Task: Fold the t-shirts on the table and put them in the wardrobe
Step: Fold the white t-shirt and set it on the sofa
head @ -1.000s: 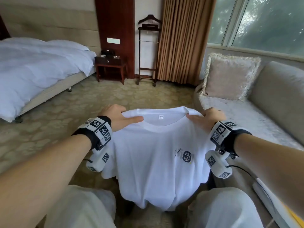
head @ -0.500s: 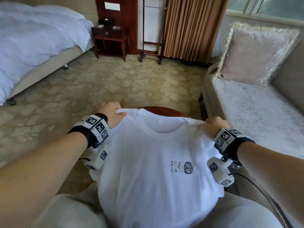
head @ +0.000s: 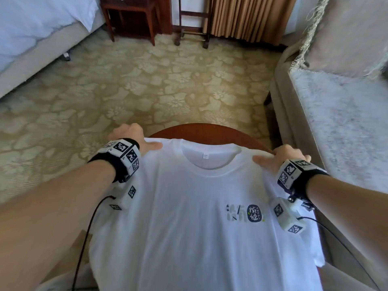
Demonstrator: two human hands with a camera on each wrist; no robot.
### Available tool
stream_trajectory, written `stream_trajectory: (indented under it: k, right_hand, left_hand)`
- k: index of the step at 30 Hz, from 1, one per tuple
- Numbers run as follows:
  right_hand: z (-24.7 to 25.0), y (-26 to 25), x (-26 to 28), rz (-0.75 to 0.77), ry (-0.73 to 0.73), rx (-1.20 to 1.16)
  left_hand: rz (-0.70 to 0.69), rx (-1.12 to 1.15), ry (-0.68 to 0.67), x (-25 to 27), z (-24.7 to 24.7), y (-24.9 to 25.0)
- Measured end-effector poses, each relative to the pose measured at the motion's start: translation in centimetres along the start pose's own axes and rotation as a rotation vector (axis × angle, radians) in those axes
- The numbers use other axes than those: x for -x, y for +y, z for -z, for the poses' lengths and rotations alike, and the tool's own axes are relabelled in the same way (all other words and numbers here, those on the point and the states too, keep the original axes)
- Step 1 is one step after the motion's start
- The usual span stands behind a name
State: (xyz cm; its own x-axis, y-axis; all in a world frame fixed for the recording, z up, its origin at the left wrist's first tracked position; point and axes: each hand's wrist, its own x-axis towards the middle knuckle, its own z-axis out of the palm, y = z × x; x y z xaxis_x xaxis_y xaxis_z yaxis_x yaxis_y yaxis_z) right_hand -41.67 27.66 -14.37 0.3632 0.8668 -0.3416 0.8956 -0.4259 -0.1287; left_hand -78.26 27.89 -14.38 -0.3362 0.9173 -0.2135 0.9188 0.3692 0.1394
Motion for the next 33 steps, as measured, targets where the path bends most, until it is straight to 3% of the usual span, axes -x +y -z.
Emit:
stream_trajectory:
  k: [4,7,10,12,17,23,29,33]
  right_hand:
    - [-0.5,-1.0,-1.0,-0.047,0.0,-0.027]
    - [-0.4,-0.9,-1.1,-0.037,0.009,-0.101]
    - [0.8,0.5,0.2,-0.091,0.003,-0.192]
    - [1.4,2.0,1.2,-0.126,-0.026,-0.184]
    - [1.6,6.5,3.6,-0.183,-0.192,-0.327]
    - [-0.6,11.0,5.8,-0.177,-0.468,-0.571]
    - [-2.3,13.7,4.8,-0.279,-0.431,-0.736]
    - [-1.9,15.0,2.6,-0.234,-0.311,-0.691]
  left_hand:
    - [0.039,-0.09,-0.018,-0.7,-1.8,0.3]
    - [0.058,-0.208,0.083,1.1,-1.7,1.4]
    - [0.018,-0.131,0.157,3.3,-0.9,3.2]
    - [-0.024,-0.061,0.107,5.1,-1.0,4.9]
    - [-0.186,0.229,-0.175,10.1,-2.5,10.8]
    - [-0.413,0.312,-0.329,15.5,-5.4,17.9]
    - [-0.509,0.055,-0.439,17.8,-8.9,20.1]
    - [-0.514,0.085,-0.402,17.3,-10.0,20.0]
